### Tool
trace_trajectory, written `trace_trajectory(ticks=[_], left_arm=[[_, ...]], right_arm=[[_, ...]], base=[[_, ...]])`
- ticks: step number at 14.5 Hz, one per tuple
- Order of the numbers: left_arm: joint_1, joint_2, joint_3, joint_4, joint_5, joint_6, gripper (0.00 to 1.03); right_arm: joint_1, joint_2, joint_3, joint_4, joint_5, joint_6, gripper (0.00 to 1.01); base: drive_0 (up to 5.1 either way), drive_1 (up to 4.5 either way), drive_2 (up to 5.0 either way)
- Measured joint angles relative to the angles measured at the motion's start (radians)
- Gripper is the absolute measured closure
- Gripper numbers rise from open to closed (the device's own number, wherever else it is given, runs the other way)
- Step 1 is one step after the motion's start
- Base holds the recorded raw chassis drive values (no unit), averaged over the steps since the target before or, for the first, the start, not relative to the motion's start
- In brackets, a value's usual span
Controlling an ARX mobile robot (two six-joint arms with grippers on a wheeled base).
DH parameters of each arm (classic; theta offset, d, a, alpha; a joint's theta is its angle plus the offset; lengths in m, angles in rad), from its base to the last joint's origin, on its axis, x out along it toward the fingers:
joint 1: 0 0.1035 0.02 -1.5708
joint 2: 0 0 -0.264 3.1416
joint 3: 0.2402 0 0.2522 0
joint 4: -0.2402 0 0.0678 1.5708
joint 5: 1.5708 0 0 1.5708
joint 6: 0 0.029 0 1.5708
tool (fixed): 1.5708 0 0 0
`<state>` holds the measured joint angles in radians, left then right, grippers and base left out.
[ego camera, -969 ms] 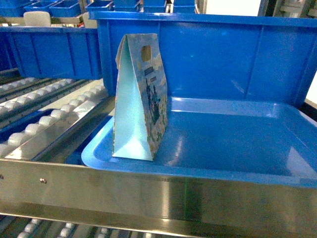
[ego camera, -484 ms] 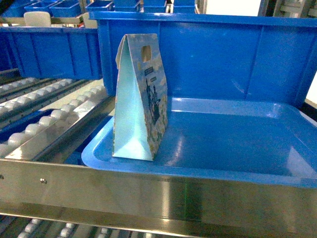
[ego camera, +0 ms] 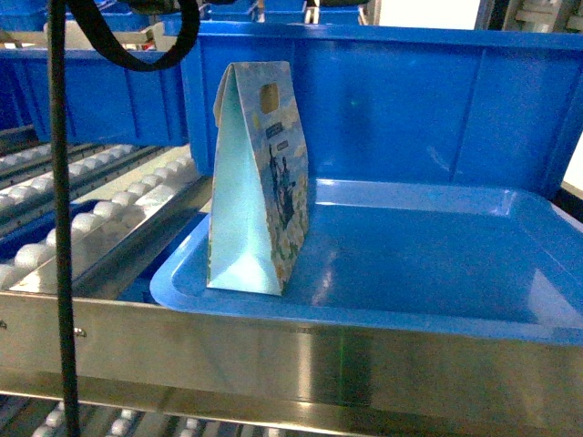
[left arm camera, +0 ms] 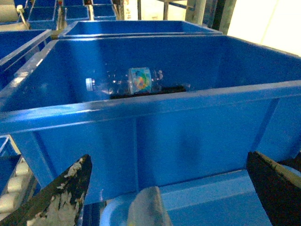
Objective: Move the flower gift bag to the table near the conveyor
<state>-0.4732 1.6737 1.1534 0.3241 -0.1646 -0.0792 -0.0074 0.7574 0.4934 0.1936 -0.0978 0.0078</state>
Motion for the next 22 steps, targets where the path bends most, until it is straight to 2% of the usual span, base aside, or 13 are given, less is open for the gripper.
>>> trace_trajectory(ticks=[2,7,11,15,18,19,21,22], left_arm=[[-0.032,0.003,0.004,-0.050,-0.050,-0.003,0.05],[-0.049,-0.047,-0.034,-0.096,-0.123,-0.018,0.05],[-0.089,-0.095,-0.090,-0.129,-0.172,-0.026,0.05],[-0.093,-0.136,-0.132,-0.155,-0.209,-0.044,0.05],[-0.093,-0.140,-0.161,-0.174,-0.209,-0.055,0.05],[-0.092,-0.139,-0.166,-0.190,-0.233,-0.071,0.35],[-0.092,-0.139,-0.176,-0.197,-0.255,-0.073,0.97],[-0.093,-0.139,-0.176,-0.197,-0.255,-0.079,1.01]], right_arm=[[0.000,0.000,0.000,0.000,0.000,0.000,0.99],[0.000,0.000,0.000,0.000,0.000,0.000,0.99],[0.000,0.000,0.000,0.000,0.000,0.000,0.99],[0.000,0.000,0.000,0.000,0.000,0.000,0.99],[0.000,0.000,0.000,0.000,0.000,0.000,0.99],[0.000,0.000,0.000,0.000,0.000,0.000,0.99],[0.000,0.000,0.000,0.000,0.000,0.000,0.99],[0.000,0.000,0.000,0.000,0.000,0.000,0.99]], base=[[0.0,0.00,0.0],[0.0,0.00,0.0],[0.0,0.00,0.0],[0.0,0.00,0.0],[0.0,0.00,0.0],[0.0,0.00,0.0],[0.0,0.00,0.0],[0.0,0.00,0.0]])
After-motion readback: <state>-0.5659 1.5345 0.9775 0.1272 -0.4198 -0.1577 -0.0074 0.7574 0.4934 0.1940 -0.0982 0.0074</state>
